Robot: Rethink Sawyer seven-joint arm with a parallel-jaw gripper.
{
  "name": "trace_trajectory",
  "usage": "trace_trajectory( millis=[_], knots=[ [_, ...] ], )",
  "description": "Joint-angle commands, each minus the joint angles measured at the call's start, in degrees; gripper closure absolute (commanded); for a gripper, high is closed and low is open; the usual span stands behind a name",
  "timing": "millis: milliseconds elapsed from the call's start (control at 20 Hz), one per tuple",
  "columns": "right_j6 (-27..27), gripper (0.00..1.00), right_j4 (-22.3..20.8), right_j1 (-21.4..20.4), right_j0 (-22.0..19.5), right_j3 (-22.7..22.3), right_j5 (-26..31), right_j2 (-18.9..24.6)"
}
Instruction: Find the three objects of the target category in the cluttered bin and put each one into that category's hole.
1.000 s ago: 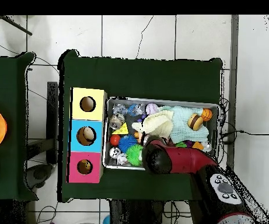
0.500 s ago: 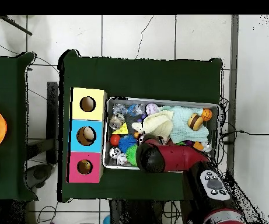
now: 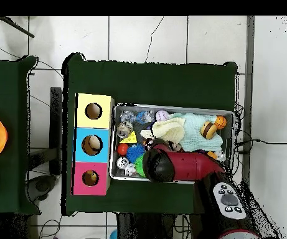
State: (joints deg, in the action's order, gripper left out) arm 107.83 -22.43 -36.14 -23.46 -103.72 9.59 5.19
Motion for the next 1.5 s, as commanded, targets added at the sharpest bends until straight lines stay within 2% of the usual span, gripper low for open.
trace_trajectory(
  millis=[50, 100, 300, 550, 900, 1100, 1250, 1500],
  knots=[
    [5.4, 1.00, 4.8, -3.1, 3.3, 7.8, 10.0, 0.9],
    [6.0, 0.00, 5.6, -3.2, 3.6, 7.7, 9.5, 0.9],
    [6.6, 0.00, 6.3, -2.0, 5.4, 9.9, 11.7, -0.6],
    [6.3, 0.00, 6.6, 1.8, 4.6, 11.5, 8.7, -0.2],
    [5.2, 0.00, 7.5, -0.4, 4.3, 10.3, 10.5, -0.2],
    [5.3, 0.00, 6.5, 2.1, 3.8, 11.0, 7.5, -0.6],
    [4.7, 0.00, 6.2, 2.3, 3.2, 11.1, 7.5, -0.5],
    [6.2, 0.00, 4.5, 4.3, 3.2, 8.2, 2.4, -1.5]
  ],
)
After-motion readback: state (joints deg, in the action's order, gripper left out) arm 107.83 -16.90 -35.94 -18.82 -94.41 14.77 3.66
